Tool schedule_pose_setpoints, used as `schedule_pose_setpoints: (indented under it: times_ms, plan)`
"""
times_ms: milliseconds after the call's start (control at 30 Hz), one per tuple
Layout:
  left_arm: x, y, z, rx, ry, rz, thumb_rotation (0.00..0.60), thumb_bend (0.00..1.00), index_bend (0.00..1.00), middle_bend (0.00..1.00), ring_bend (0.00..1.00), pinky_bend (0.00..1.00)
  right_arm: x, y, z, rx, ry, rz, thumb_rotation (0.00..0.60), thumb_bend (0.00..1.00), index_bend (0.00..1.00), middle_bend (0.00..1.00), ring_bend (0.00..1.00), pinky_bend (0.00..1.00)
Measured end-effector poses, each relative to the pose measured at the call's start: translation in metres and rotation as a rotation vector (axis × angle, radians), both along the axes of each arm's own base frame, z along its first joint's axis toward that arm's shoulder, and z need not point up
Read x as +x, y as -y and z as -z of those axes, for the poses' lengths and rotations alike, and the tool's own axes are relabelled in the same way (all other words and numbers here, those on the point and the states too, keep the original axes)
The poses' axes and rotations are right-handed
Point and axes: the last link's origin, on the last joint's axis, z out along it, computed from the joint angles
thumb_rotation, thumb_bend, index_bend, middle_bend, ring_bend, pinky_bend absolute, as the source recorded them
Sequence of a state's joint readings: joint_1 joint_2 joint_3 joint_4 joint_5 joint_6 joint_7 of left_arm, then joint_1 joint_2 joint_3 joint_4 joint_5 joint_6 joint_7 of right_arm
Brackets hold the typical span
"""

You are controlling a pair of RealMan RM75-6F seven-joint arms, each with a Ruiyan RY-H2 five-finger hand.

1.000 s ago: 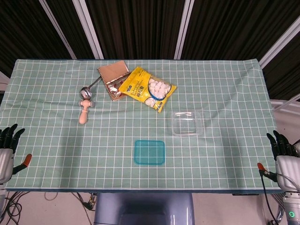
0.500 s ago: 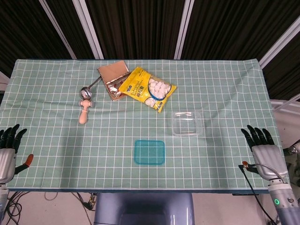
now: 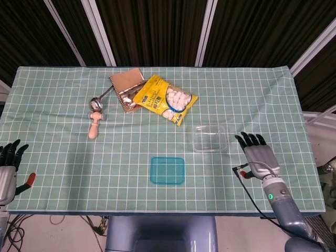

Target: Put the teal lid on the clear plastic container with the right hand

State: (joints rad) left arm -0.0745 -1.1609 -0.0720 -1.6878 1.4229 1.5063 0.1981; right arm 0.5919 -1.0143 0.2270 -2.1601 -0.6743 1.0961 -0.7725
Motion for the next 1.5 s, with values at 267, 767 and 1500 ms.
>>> schedule_pose_setpoints:
  times_ms: [267,767,1500]
  plan:
    - [0.000,0.000,-0.001,0.003,0.001,-0.004,0.600,0.32,0.12,0.00,0.00,0.00,0.041,0.007,0.041,0.040,0.035,-0.077,0.600,0.22,0.00,0.00,0.00,0.00]
    - [-0.001,-0.001,0.000,0.001,0.001,-0.021,0.600,0.32,0.12,0.00,0.00,0.00,0.072,0.002,0.088,0.073,0.061,-0.112,0.600,0.22,0.00,0.02,0.00,0.00]
    - [-0.002,0.000,0.001,-0.004,0.004,-0.026,0.600,0.31,0.12,0.00,0.00,0.00,0.096,-0.007,0.132,0.153,0.069,-0.036,0.600,0.22,0.00,0.03,0.00,0.00]
